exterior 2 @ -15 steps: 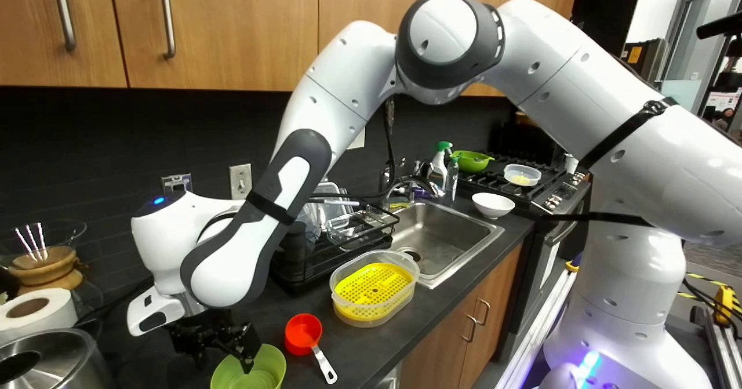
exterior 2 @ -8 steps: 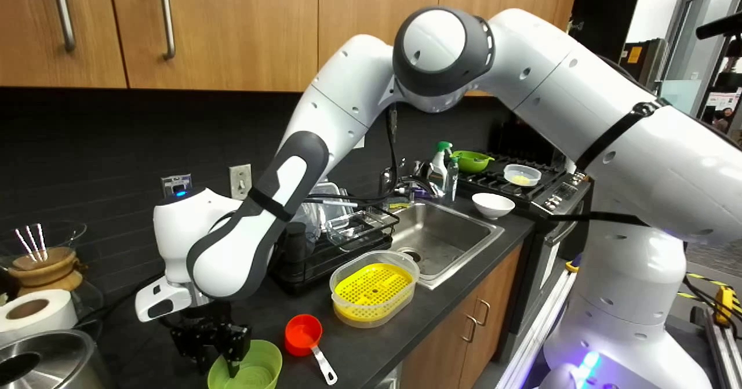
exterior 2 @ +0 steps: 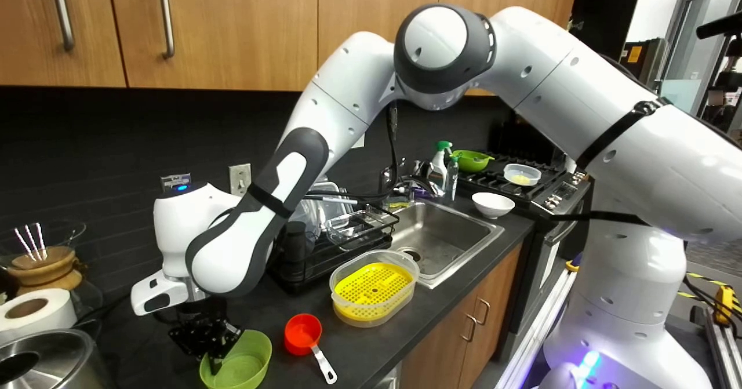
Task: Pick up the light green bowel far left and place it in the clear bowl with yellow inside it
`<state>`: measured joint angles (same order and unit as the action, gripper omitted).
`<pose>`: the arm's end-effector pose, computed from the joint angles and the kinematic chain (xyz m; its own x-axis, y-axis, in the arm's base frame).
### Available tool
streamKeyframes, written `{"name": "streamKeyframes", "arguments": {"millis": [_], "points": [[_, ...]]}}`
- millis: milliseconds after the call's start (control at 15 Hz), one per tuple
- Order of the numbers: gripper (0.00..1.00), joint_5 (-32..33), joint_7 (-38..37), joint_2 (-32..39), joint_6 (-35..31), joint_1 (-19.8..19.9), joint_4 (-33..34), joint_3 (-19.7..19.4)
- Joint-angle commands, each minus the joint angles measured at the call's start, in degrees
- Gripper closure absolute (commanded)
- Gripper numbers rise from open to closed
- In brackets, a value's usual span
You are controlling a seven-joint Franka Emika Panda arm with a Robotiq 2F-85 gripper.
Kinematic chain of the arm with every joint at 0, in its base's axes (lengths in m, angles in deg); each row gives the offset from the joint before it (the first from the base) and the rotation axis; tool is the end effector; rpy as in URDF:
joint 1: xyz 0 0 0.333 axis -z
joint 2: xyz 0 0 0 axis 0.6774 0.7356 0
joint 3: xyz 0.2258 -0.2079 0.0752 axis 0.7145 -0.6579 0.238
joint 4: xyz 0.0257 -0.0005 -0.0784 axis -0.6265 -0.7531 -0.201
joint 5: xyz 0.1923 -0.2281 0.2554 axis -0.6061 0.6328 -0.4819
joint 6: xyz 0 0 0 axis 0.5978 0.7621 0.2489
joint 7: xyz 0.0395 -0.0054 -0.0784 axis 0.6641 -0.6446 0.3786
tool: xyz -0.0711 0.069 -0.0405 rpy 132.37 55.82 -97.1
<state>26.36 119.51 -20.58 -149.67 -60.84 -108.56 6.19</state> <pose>0.5439 0.3805 0.0672 -0.5773 0.8161 0.0247 0.8153 0.5779 -0.0364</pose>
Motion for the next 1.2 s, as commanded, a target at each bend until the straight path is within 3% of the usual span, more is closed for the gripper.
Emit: {"name": "streamKeyframes", "arguments": {"millis": [0, 733, 1133], "points": [[0.97, 1.04, -0.93, -2.21, -5.20, -1.33, -4.58, -1.16], [0.99, 0.98, -3.55, -7.51, -11.31, -1.47, -11.76, -1.89], [0.99, -0.43, -4.76, -9.09, -5.68, -1.66, -12.56, -0.68]]}}
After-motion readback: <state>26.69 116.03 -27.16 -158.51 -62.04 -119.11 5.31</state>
